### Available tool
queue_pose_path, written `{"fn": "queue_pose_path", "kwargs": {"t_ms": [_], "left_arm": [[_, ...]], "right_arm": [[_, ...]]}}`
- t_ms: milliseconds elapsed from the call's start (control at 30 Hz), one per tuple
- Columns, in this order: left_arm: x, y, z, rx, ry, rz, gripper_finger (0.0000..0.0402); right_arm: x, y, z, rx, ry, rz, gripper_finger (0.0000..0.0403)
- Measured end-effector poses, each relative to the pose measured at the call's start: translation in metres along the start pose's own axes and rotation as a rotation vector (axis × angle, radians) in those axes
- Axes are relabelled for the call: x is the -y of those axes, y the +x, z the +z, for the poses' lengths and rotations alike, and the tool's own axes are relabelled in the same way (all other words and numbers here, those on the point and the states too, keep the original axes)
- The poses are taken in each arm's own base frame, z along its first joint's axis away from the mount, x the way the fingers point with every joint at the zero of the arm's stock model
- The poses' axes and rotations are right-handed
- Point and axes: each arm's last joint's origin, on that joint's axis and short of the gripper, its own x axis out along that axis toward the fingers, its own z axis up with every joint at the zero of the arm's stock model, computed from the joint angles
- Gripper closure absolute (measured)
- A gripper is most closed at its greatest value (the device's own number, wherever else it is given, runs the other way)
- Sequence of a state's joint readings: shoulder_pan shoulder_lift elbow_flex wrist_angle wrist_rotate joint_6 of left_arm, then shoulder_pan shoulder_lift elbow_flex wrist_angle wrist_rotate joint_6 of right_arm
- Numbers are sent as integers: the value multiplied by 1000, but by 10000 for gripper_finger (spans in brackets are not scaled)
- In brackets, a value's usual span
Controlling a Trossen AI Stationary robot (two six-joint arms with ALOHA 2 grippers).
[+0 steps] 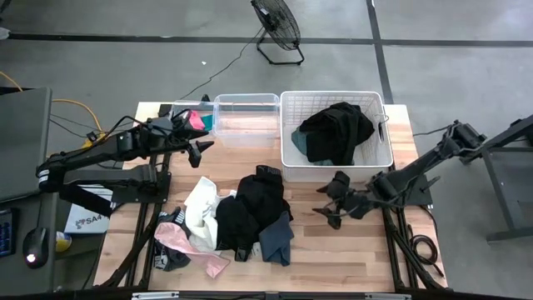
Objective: Pick & Place Cloths
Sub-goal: Adjust the white laundry organizer on the table
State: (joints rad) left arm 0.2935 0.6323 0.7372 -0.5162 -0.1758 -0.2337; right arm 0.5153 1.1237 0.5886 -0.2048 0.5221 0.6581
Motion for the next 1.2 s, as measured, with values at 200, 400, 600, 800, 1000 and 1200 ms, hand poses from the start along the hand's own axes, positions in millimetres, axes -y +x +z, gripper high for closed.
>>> {"fn": "queue_pose_path", "kwargs": {"t_ms": [200,400,600,800,1000,1200], "left_arm": [[0,0,0,1,0,3,195],[0,0,0,1,0,3,195],[0,0,0,1,0,3,195],[0,0,0,0,0,3,195],[0,0,0,0,0,3,195],[0,0,0,0,0,3,195]], "right_arm": [[17,9,-11,-24,26,-60,84],[29,14,-8,-29,30,-121,84],[42,19,-4,-56,26,-172,84],[50,22,0,-70,43,-180,84],[52,23,1,-82,55,-169,84],[59,26,4,-103,90,-158,84]]}}
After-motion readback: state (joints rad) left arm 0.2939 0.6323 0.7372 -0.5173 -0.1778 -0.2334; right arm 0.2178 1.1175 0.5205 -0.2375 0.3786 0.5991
